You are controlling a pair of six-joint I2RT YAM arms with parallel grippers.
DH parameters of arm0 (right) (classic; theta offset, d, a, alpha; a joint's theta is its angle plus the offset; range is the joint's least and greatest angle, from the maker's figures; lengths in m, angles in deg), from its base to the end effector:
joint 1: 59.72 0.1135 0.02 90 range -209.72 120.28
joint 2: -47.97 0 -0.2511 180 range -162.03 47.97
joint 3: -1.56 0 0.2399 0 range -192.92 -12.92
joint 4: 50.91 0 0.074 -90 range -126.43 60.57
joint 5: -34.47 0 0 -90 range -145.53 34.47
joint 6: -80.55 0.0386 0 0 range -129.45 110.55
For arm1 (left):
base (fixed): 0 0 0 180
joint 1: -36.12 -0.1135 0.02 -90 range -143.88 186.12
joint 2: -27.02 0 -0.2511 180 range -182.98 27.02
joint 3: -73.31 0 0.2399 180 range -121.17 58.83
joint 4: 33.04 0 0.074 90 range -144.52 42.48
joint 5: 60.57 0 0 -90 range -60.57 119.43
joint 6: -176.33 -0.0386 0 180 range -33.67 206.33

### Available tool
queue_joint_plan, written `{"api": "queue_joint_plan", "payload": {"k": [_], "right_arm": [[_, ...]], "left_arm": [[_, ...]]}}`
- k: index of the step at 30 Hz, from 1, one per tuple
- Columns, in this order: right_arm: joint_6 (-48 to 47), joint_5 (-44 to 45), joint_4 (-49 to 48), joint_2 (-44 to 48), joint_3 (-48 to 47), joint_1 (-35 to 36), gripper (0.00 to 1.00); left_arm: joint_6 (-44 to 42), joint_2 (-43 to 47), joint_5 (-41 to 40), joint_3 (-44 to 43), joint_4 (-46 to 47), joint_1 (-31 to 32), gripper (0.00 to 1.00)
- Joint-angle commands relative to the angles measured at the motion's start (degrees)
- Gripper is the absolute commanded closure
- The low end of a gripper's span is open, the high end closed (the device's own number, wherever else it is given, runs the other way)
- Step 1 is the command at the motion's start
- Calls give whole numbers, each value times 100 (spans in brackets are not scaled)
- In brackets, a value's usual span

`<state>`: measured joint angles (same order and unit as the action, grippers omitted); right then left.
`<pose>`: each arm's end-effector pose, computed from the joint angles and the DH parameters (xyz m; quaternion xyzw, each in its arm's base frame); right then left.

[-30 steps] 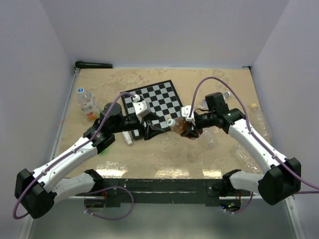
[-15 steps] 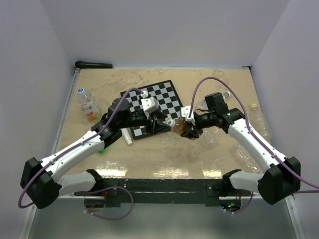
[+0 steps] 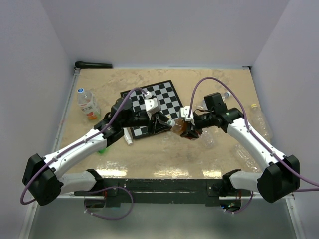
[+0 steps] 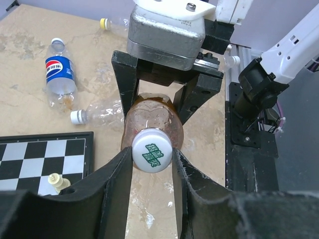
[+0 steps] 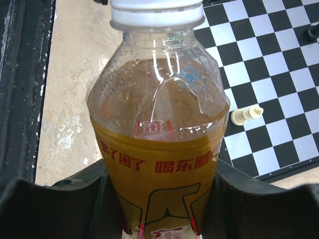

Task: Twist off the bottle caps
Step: Unscrew the bottle cap from the plastic bottle.

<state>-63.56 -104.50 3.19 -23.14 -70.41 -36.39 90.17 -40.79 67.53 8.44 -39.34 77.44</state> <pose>0.2070 0.1210 0.2751 -0.6422 0.5921 0.3031 0.3811 0.1854 -0.1947 0.3169 0.4316 0.6139 -0.4647 0.4700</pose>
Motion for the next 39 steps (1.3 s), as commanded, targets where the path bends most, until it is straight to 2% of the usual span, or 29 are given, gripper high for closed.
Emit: {"api": "queue_joint_plan", "payload": {"k": [1, 5, 7, 12, 16, 18, 21, 24, 30, 31, 33, 34, 35, 37, 39], "right_arm": [[-47, -51, -42, 18, 1, -4, 92], [-39, -60, -42, 18, -7, -4, 92], [-21, -60, -42, 27, -7, -4, 92], [40, -25, -68, 45, 1, -4, 92], [172, 54, -164, 45, 10, -4, 92], [216, 72, -200, 36, 19, -4, 92], [260, 72, -217, 10, 10, -4, 92], [304, 81, -226, 10, 1, -4, 93], [392, 107, -279, 45, 19, -4, 93], [401, 107, -288, 27, 19, -4, 93], [392, 107, -270, 18, 10, -13, 93], [383, 90, -270, 18, 10, -4, 93], [375, 89, -253, 10, 19, -4, 93], [313, 81, -218, 10, 19, -4, 93], [278, 81, -200, 1, 19, -4, 93]], "left_arm": [[47, -30, 232, -296, 386, 52, 65], [135, -144, 206, -419, 184, 52, 85], [231, -188, 101, -471, 35, 52, 100], [1047, -84, -759, -533, -308, 52, 100], [2837, 206, -2216, -542, -799, 52, 100], [3856, 233, -2832, -699, -1414, 52, 100], [4773, 84, -3238, -1068, -2170, 52, 100], [4986, 57, -3099, -1070, -1998, 52, 100], [4601, 92, -3108, -1105, -1909, 52, 100], [4269, 127, -2925, -1096, -1830, 52, 92], [3331, 250, -2416, -1113, -1724, 43, 54], [2925, 355, -2309, -1105, -1724, 43, 37], [2556, 443, -2230, -1087, -1767, 34, 25], [1738, 680, -2124, -1052, -1942, 34, 12], [791, 848, -1835, -1043, -2232, 25, 6]]}}
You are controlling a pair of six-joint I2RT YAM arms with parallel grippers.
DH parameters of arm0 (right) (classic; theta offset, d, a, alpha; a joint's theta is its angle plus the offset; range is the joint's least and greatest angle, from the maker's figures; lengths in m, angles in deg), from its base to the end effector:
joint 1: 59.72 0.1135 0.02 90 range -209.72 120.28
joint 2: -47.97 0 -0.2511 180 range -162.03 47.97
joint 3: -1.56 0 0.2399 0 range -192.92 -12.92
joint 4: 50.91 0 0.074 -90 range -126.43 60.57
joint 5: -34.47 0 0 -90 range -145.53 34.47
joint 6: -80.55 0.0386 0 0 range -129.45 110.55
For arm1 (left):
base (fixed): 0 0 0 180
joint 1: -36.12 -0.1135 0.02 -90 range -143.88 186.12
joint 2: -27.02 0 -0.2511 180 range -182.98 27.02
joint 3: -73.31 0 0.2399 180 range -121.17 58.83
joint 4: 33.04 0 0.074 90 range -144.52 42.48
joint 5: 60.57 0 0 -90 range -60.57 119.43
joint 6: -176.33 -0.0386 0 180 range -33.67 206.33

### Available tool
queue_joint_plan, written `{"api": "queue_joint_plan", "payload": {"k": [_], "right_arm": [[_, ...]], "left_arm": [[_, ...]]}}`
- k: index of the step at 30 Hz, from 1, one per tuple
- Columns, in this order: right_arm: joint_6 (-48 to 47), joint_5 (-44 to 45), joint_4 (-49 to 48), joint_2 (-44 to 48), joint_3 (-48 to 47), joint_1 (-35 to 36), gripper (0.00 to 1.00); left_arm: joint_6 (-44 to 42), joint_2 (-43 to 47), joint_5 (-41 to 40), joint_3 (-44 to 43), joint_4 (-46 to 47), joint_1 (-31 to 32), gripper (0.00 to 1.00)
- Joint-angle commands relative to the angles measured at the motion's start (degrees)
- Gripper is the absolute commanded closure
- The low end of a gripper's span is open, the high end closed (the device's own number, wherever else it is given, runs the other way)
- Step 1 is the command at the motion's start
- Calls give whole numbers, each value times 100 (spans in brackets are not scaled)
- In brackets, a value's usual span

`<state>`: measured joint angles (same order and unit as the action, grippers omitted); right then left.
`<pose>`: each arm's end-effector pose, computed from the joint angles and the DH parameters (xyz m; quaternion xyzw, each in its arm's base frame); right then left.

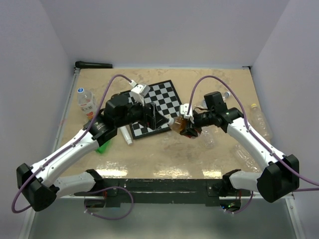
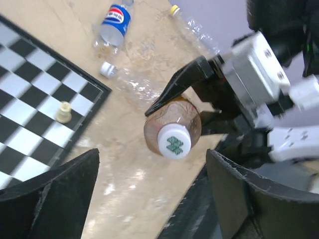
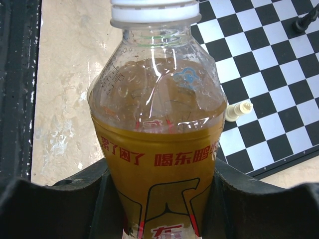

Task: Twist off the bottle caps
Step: Unscrew the bottle cap from the plastic bottle.

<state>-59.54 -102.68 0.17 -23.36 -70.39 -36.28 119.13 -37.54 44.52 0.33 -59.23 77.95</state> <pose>0.2120 0.1228 0.2767 -0.6246 0.6100 0.2948 0.3884 0.1836 -0.1778 0.3414 0.1402 0.7923 -0.4386 0.4004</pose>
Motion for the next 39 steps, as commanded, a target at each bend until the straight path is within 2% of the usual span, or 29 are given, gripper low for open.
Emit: {"api": "queue_joint_plan", "payload": {"k": [1, 5, 9, 12, 19, 32, 39], "right_arm": [[-150, -101, 110, 31, 17, -15, 93], [-448, -188, 321, 5, 17, -15, 93], [-651, -259, 497, -56, -45, -15, 92], [-652, -250, 506, -39, -45, -15, 93], [-625, -233, 480, -12, -10, -15, 92], [-625, -224, 489, -74, -18, -15, 92], [-617, -224, 488, -83, -18, -15, 92]], "left_arm": [[-2572, 575, 782, -258, -445, -34, 5], [-4331, 786, 1767, -22, -588, -34, 5], [-4966, 752, 2374, 199, 71, -16, 4], [-5107, 366, 2498, 15, 274, -25, 7], [-5205, -338, 2630, -346, 406, 1, 19], [-5046, -778, 2833, -469, 406, 28, 49], [-5011, -839, 2841, -460, 388, 45, 55]]}}
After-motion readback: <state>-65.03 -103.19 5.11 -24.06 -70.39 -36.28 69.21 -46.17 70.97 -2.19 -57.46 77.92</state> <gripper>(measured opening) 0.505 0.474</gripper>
